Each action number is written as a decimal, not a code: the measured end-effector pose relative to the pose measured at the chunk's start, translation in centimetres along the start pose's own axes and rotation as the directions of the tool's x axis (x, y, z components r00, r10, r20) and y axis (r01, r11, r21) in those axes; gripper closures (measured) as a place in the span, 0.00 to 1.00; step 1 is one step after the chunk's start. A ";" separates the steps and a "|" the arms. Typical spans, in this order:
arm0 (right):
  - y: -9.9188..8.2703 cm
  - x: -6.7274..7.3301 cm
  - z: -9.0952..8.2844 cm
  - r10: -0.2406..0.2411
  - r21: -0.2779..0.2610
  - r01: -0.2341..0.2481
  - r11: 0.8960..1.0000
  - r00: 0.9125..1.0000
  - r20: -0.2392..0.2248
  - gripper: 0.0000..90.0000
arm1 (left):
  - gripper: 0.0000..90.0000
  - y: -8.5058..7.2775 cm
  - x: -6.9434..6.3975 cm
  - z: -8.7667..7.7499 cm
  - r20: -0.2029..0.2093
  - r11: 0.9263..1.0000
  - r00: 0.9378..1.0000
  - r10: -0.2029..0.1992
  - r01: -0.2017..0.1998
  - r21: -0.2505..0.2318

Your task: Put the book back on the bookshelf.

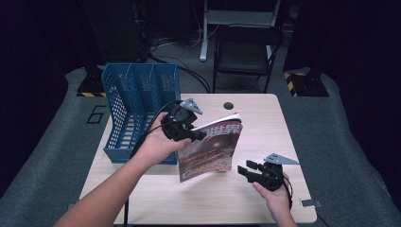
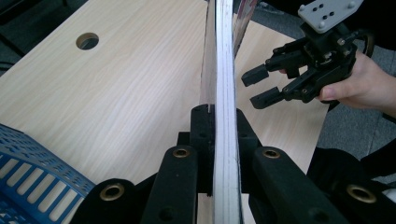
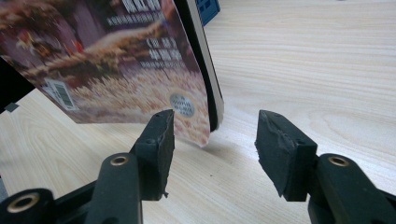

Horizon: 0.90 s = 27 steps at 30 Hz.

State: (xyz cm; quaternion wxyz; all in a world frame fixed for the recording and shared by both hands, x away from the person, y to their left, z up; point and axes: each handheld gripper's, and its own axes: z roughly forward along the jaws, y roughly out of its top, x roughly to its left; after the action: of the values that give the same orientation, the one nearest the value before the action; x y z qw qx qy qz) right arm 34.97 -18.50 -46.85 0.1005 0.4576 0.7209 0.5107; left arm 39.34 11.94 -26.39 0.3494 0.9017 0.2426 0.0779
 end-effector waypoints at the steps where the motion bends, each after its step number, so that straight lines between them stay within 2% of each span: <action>1: 0.0 0.0 0.0 0.000 0.000 0.000 1.000 1.000 0.000 0.52 | 0.93 0.0 0.0 -0.1 0.001 1.000 1.000 -0.002 0.002 -0.007; 9: -0.3 -0.2 0.7 -0.031 0.041 0.030 0.999 0.999 0.018 0.51 | 0.93 0.3 0.5 -1.0 -0.010 1.000 1.000 -0.008 0.008 -0.015; 23: -0.5 0.1 1.2 -0.083 0.079 0.079 0.994 0.995 0.049 0.50 | 0.93 1.2 0.7 -3.0 -0.018 0.999 1.000 -0.012 0.011 -0.043; 27: -0.5 0.2 1.2 -0.074 0.085 0.070 0.994 0.996 0.044 0.50 | 0.93 1.4 0.9 -3.5 -0.022 0.999 1.000 -0.016 0.015 -0.047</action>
State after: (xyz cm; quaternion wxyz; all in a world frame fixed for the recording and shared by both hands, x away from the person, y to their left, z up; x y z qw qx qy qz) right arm 35.34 -17.57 -47.77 0.1168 0.4470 0.7549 0.4655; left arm 39.55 13.53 -22.83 0.3684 0.8904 0.2515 0.0907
